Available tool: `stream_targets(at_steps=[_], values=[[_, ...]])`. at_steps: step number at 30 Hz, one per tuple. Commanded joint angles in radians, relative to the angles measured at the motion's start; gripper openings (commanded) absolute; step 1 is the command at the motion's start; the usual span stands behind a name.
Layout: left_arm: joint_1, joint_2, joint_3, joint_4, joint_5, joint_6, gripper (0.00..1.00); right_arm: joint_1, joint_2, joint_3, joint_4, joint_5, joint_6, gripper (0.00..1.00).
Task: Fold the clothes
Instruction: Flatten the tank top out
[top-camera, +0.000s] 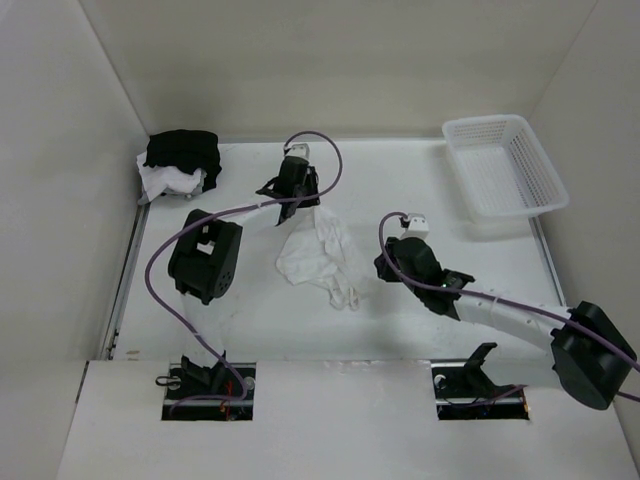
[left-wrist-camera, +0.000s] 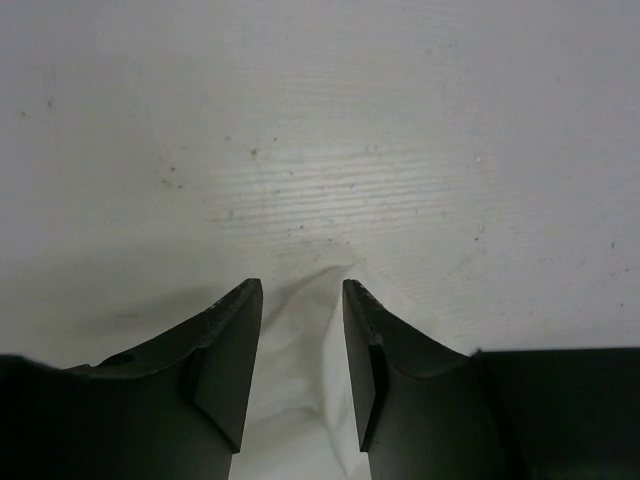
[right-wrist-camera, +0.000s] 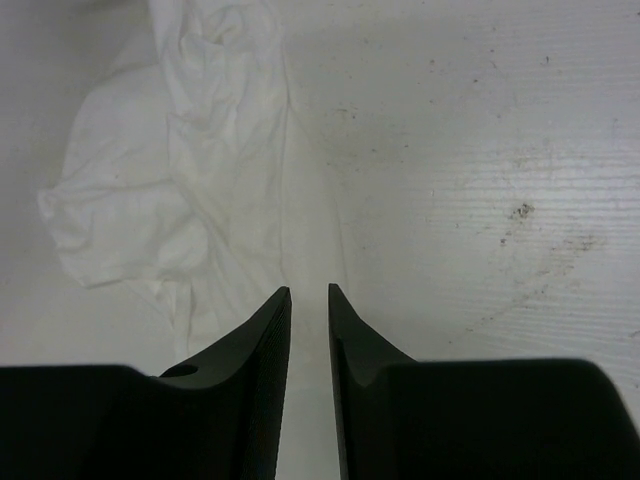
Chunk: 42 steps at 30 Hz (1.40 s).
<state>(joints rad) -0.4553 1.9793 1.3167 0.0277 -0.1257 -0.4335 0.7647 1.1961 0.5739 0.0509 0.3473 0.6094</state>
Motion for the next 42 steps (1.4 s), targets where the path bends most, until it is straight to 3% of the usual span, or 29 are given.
stream_targets(at_steps=[1, 8, 18, 25, 34, 36, 39, 42], values=[[-0.009, 0.013, 0.079, 0.023, 0.041, 0.061, 0.36, -0.006, 0.008, -0.017, 0.081, -0.048, 0.018, 0.28], [-0.021, 0.024, 0.084, -0.005, 0.051, 0.065, 0.28, -0.008, 0.049, -0.036, 0.106, -0.051, 0.030, 0.34], [-0.015, 0.076, 0.098, -0.045, 0.040, 0.076, 0.27, -0.025, 0.077, -0.040, 0.107, -0.053, 0.041, 0.40], [-0.019, 0.063, 0.099, -0.037, 0.021, 0.058, 0.07, -0.067, 0.091, -0.060, 0.075, -0.060, 0.072, 0.43], [-0.039, -0.094, -0.003, 0.000, -0.020, -0.011, 0.03, -0.063, 0.161, -0.025, 0.063, -0.258, 0.113, 0.47], [-0.042, -0.122, -0.028, 0.009, -0.025, -0.017, 0.02, -0.063, 0.175, -0.026, 0.076, -0.287, 0.124, 0.40], [-0.046, -0.157, -0.054, 0.023, -0.034, -0.027, 0.01, -0.074, 0.195, -0.013, 0.115, -0.288, 0.145, 0.12], [-0.038, -0.186, -0.060, 0.023, -0.035, -0.039, 0.01, -0.087, 0.184, 0.039, 0.145, -0.297, 0.150, 0.05]])
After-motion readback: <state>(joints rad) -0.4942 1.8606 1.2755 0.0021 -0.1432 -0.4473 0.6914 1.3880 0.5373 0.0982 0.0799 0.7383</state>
